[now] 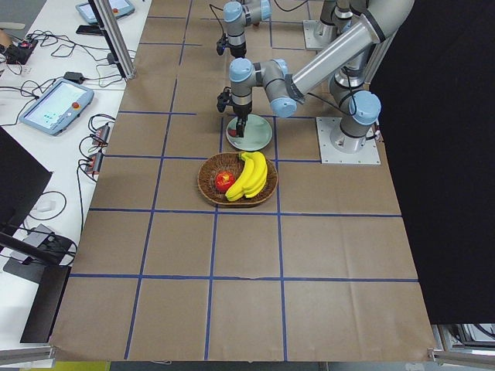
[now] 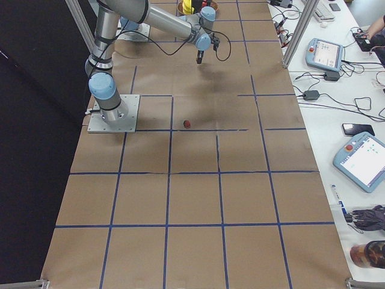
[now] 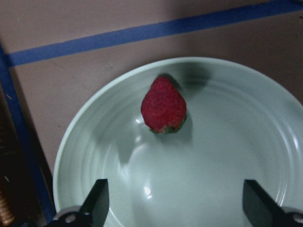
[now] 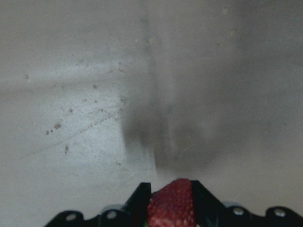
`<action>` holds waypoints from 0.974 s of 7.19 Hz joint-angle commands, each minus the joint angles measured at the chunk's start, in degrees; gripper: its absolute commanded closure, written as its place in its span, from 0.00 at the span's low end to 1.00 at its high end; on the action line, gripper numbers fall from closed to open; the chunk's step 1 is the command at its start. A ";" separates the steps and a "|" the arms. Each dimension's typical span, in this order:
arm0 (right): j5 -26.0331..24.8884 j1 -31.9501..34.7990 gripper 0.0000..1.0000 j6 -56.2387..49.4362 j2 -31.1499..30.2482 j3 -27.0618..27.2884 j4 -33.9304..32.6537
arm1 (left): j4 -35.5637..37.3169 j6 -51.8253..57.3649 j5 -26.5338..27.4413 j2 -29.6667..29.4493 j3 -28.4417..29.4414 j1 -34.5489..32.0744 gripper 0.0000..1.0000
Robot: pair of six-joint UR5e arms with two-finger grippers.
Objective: Collect all strawberries into plate
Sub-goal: 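Release the strawberry at center with right gripper while left gripper lifts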
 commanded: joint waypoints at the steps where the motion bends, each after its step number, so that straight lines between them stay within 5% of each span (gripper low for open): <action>1: 0.22 0.21 0.37 0.07 0.65 -0.08 -0.18 | -4.98 -0.59 -0.24 1.22 2.68 -0.53 0.01; 2: 0.22 -0.23 0.00 0.07 0.31 -0.34 -0.18 | -5.18 -2.34 -0.85 0.53 3.73 -1.23 0.01; 5: -0.65 -2.07 0.00 -1.50 -4.15 -1.39 2.18 | -9.28 -16.00 -1.21 -0.01 8.73 -9.90 0.01; 7: -4.24 -10.37 0.00 -13.14 -13.71 -0.61 14.18 | -11.86 -30.23 -5.91 -1.32 12.00 -17.63 0.01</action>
